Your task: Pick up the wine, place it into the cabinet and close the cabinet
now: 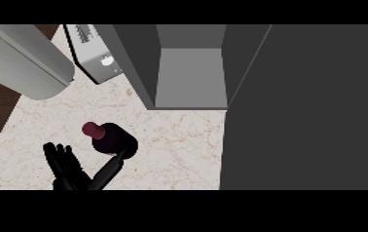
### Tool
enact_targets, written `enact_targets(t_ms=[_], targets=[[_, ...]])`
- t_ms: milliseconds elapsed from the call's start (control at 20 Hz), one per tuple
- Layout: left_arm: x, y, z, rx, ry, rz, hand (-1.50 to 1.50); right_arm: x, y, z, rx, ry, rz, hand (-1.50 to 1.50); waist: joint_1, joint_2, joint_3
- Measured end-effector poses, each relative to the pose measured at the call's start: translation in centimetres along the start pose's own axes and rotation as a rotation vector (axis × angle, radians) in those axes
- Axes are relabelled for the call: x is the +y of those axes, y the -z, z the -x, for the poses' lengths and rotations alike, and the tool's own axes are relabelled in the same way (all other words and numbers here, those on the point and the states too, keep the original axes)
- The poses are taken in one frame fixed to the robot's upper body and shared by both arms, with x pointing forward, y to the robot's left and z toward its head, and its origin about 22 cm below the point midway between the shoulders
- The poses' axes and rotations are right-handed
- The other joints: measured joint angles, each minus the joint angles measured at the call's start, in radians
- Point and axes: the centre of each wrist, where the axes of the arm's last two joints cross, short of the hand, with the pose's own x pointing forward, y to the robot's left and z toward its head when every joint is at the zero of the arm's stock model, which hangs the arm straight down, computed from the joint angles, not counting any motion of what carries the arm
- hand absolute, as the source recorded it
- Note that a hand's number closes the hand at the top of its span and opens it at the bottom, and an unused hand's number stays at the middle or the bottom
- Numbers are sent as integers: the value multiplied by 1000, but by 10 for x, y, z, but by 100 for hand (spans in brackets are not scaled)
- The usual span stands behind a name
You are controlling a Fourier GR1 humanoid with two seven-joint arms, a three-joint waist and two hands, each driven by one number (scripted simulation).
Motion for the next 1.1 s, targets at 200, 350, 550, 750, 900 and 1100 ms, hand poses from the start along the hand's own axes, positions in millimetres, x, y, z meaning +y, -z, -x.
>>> enact_targets(t_ms=[200, 350, 550, 750, 900, 1100], targets=[[1, 3, 17, 22, -13, 9, -150, -2, 4, 2, -6, 3, -1, -150, 0, 0, 0], [5, 2, 28, 30, -18, 13, -150, -2, 2, 1, -10, 8, 0, -150, -1, 0, 0], [-1, 3, 46, 47, -25, 22, -150, -4, 3, -1, -9, 1, 6, -150, -2, 0, 0], [6, 8, 67, 54, -21, 16, -150, -2, 4, 4, -13, -1, 6, -150, -2, 1, 0], [5, 7, 76, 63, -28, 23, -150, 2, 1, 1, -13, 2, 2, -150, -2, 1, 0], [3, 10, 85, 64, -60, 13, -150, 3, -1, 1, -14, -8, -4, -150, -3, 1, 0]])
